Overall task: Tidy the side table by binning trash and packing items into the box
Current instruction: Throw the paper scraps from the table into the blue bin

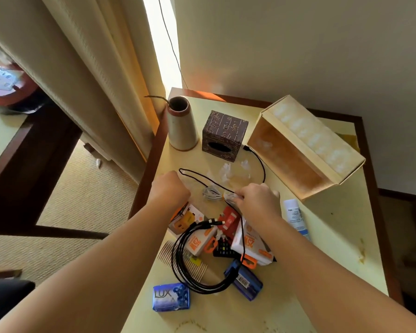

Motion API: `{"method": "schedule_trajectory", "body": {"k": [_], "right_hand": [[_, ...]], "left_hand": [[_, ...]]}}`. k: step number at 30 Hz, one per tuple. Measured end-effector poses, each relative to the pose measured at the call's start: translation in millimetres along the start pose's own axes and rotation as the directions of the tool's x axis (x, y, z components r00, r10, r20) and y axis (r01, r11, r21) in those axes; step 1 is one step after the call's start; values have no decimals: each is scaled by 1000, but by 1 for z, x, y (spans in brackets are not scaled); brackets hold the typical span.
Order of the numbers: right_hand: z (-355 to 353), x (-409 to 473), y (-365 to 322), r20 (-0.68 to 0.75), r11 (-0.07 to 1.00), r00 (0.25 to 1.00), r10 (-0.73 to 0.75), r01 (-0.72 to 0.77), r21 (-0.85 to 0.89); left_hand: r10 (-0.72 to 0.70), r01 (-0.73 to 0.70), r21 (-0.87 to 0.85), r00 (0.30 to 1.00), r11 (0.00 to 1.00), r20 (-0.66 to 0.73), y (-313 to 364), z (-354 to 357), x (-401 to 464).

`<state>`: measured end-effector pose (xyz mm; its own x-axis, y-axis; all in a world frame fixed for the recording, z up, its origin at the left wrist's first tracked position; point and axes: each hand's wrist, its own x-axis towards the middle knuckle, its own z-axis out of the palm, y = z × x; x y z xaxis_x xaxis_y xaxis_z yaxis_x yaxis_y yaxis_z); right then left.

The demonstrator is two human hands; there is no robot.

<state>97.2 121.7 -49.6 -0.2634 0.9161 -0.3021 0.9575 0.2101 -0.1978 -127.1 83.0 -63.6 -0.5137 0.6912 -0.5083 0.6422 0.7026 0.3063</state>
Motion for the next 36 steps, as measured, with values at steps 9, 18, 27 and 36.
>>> {"method": "schedule_trajectory", "body": {"k": [9, 18, 27, 36], "right_hand": [[10, -19, 13, -71, 991, 996, -59, 67, 115], [12, -28, 9, -312, 929, 912, -268, 330, 166], [2, -16, -12, -6, 982, 983, -182, 182, -50], [14, -1, -13, 15, 984, 996, -84, 85, -158]], "left_hand": [[71, -71, 33, 997, 997, 4, 4, 5, -4], [145, -146, 30, 988, 989, 50, 3, 1, -19], [132, -170, 205, 974, 964, 185, 21, 8, -28], [135, -176, 408, 982, 896, 129, 43, 21, -39]]}}
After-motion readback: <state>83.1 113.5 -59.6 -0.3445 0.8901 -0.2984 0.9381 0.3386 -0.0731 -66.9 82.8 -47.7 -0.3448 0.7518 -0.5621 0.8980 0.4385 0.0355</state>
